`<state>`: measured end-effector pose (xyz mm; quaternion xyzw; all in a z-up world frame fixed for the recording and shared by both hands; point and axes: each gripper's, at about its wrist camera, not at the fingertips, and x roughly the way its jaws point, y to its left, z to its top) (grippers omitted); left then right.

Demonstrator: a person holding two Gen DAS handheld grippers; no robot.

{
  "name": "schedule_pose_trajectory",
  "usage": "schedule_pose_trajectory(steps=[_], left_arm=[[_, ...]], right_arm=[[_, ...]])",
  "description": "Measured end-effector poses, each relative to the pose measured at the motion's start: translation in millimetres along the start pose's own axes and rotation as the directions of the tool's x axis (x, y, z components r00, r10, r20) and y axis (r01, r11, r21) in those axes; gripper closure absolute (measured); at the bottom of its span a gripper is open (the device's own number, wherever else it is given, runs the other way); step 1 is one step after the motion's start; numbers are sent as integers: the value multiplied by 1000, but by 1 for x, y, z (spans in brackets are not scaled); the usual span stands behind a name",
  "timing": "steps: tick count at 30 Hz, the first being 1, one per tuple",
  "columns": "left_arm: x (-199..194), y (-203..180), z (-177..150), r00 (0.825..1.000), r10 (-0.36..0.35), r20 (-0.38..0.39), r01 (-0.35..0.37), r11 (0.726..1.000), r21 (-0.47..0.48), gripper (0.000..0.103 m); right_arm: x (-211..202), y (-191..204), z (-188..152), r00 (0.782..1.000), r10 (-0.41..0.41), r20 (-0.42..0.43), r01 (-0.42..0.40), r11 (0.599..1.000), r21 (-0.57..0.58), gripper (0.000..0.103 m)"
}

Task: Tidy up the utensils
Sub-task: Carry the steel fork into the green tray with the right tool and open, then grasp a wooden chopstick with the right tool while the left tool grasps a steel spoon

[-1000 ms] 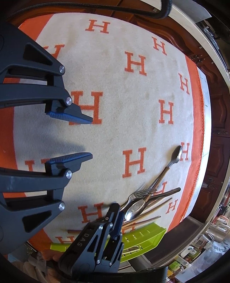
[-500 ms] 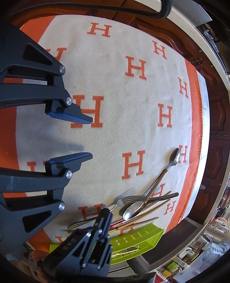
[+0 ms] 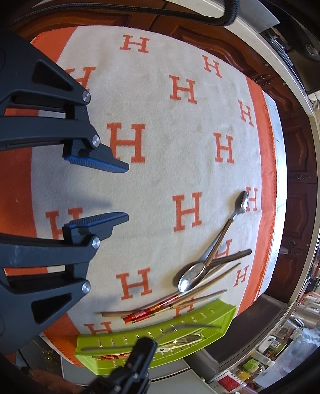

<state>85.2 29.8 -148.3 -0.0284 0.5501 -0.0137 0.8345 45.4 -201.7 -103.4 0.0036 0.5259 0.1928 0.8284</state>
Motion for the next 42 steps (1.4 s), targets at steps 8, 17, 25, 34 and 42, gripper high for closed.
schedule_pose_trajectory(steps=[8, 17, 25, 34, 42], left_arm=[[-2, -11, -4, 1000, -4, -5, 4, 999, 34, 73], [0, -22, 10, 1000, -17, -3, 18, 998, 68, 73], [5, -19, 58, 997, -71, 25, 70, 997, 38, 65], [37, -25, 125, 977, -208, 47, 209, 977, -30, 65], [74, -35, 157, 960, -272, 65, 276, 960, -51, 65]], right_arm=[[-38, -65, -15, 996, -92, 19, 88, 982, 166, 99], [-31, -111, -30, 973, -222, -65, 230, 954, 190, 99], [-7, -117, -32, 971, -220, -97, 237, 947, 216, 98], [-25, -108, -23, 982, -189, -7, 184, 950, 251, 97], [-26, -97, -21, 985, -170, 7, 163, 956, 243, 97]])
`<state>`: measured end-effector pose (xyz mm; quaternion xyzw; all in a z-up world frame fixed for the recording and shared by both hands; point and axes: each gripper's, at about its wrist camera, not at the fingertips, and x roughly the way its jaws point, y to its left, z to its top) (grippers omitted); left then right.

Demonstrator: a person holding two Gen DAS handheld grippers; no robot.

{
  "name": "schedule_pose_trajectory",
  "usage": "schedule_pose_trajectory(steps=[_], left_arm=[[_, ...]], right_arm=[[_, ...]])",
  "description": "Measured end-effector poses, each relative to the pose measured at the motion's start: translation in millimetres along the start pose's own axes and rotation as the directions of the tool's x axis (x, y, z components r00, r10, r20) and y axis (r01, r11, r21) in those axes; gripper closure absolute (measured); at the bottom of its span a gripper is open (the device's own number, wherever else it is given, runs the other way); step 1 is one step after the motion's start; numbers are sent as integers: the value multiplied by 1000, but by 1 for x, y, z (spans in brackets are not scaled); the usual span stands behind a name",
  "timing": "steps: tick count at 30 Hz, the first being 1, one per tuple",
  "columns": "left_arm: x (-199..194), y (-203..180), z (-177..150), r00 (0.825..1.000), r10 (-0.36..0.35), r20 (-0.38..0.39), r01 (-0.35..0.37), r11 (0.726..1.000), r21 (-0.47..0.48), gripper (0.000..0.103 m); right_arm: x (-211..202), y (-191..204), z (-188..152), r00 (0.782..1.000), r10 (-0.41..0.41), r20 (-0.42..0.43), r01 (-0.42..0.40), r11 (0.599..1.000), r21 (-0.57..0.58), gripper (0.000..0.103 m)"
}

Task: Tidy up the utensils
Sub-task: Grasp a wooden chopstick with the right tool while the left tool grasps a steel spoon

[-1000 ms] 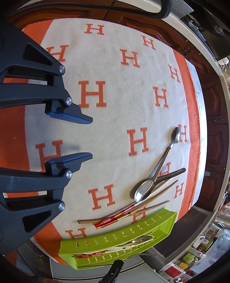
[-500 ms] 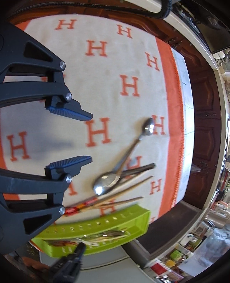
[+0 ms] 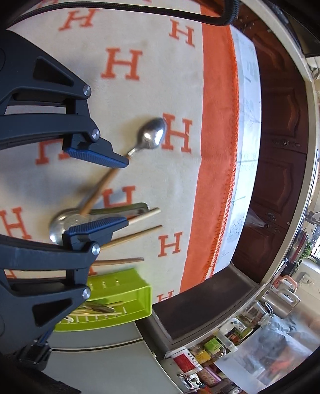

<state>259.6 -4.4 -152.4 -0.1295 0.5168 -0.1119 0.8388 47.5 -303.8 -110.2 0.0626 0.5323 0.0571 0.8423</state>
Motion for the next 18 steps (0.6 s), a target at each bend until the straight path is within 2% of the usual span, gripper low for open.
schedule_pose_trajectory(steps=[9, 12, 14, 16, 18], left_arm=[[40, -2, 0, 997, -70, -16, 70, 997, 25, 65], [48, -5, -1, 993, -115, -12, 115, 993, 22, 66], [50, -8, -3, 991, -137, 1, 136, 990, 23, 77], [54, -10, -4, 989, -146, -2, 146, 989, 23, 93], [56, -11, -6, 987, -160, 6, 160, 987, 12, 95]], right_arm=[[-1, 6, 2, 1000, 20, 16, -20, 1000, -2, 97], [1, 11, 2, 1000, 24, 13, -24, 1000, -10, 97], [2, 13, 3, 1000, 29, 13, -28, 999, -14, 97], [3, 16, 4, 999, 38, 11, -38, 999, -19, 97], [5, 18, 5, 999, 45, 10, -45, 999, -25, 97]])
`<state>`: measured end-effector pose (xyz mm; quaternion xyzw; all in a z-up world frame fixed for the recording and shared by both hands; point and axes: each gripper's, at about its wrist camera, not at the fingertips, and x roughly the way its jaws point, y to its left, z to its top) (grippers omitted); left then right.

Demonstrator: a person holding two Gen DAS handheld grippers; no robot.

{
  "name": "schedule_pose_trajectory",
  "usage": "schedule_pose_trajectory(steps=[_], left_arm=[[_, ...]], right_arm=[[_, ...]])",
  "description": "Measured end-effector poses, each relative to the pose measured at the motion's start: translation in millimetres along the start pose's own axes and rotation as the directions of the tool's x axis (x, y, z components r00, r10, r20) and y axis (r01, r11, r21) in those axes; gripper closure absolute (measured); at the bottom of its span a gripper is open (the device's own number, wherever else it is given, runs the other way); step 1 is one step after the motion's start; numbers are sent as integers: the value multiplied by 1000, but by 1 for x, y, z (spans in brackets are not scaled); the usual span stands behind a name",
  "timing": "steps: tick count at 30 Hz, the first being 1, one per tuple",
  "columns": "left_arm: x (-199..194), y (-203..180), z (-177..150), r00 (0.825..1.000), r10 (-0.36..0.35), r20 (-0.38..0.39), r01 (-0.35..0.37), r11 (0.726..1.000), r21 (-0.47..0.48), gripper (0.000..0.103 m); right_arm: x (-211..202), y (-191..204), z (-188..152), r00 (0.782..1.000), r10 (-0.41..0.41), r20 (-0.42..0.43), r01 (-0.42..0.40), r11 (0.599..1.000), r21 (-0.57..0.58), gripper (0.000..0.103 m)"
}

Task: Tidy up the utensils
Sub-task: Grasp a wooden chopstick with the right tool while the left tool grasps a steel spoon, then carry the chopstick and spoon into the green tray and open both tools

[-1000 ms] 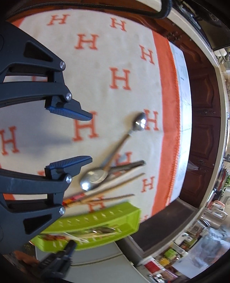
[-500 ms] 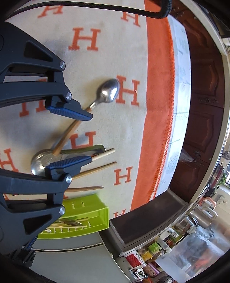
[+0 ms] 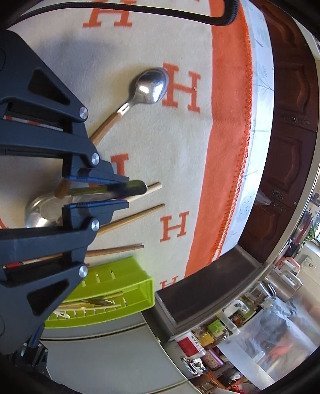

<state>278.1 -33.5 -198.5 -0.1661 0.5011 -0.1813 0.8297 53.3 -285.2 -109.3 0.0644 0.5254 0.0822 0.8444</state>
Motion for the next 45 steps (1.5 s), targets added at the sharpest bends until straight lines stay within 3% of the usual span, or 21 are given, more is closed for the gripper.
schedule_pose_trajectory(steps=[3, 9, 17, 28, 37, 41, 45], left_arm=[[2, 0, -4, 1000, -27, -14, 27, 1000, -7, 102], [-13, -3, -19, 998, -40, -44, 42, 998, 40, 102], [-73, -9, -43, 997, -71, -37, 74, 993, 88, 102], [-152, -8, -64, 993, -115, 36, 111, 988, 108, 102], [-173, 6, -72, 991, -125, 42, 121, 989, 86, 102], [-175, 6, -74, 991, -130, 31, 127, 989, 79, 102], [-177, -5, -75, 990, -138, 21, 135, 985, 109, 102]], right_arm=[[3, 6, 2, 1000, 13, -5, -13, 1000, -15, 97], [14, 20, 12, 999, 49, -23, -50, 998, -38, 97], [43, 33, 34, 993, 89, -72, -90, 996, -12, 97], [107, 58, 73, 986, -18, -163, 6, 997, -77, 97], [150, 66, 81, 969, -107, -223, 80, 989, -125, 97], [147, 68, 79, 973, -116, -200, 93, 988, -121, 97], [118, 61, 74, 986, -70, -153, 59, 995, -75, 97]])
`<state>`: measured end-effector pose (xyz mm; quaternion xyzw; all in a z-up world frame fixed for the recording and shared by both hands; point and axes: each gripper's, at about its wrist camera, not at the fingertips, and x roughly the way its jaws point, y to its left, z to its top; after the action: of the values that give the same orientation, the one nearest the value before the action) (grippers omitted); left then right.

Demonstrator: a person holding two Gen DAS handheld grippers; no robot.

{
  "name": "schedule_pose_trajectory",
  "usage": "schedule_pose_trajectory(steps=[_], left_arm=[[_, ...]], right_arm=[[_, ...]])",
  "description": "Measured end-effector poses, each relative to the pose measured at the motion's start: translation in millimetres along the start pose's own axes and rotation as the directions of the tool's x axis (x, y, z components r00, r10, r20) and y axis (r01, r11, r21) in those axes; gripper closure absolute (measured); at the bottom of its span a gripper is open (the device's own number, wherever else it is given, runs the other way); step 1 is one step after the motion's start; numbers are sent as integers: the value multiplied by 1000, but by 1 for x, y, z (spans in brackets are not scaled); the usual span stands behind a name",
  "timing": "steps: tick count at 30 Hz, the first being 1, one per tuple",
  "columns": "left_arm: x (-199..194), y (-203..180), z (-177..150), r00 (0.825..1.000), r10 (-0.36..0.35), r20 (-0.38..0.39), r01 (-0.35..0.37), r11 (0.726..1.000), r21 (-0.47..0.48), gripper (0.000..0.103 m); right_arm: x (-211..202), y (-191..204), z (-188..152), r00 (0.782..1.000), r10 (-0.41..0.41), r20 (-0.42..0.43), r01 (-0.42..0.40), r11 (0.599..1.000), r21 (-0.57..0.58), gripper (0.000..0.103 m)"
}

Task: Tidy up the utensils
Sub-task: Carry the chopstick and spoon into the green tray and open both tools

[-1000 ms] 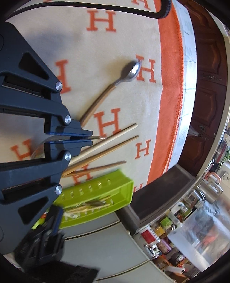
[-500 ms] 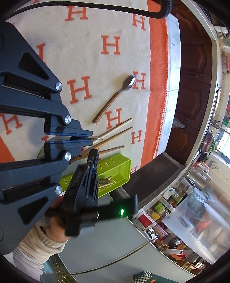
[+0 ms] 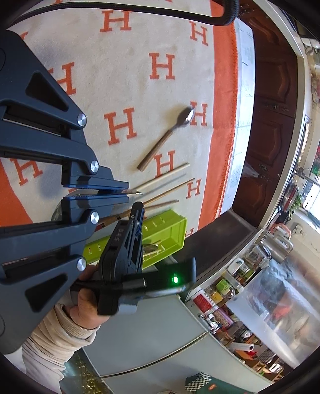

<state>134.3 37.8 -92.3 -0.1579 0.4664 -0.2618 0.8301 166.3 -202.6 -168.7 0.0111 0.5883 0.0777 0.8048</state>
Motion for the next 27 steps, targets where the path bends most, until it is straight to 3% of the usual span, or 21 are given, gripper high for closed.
schedule_pose_trajectory(steps=[6, 13, 21, 27], left_arm=[[4, -33, 3, 999, -47, -25, 48, 997, 56, 102], [29, -93, 3, 990, -101, -99, 116, 981, 154, 102], [98, -147, -4, 968, -83, -237, 140, 962, 236, 102], [142, -155, -6, 958, -33, -286, 108, 962, 251, 102]], right_arm=[[-59, -32, -30, 995, 60, 85, -65, 996, 64, 97], [-102, -91, -76, 991, 19, 129, -40, 987, 158, 97], [-103, -139, -116, 990, -12, 143, -22, 972, 236, 97], [-88, -143, -114, 988, -19, 155, -18, 972, 234, 96]])
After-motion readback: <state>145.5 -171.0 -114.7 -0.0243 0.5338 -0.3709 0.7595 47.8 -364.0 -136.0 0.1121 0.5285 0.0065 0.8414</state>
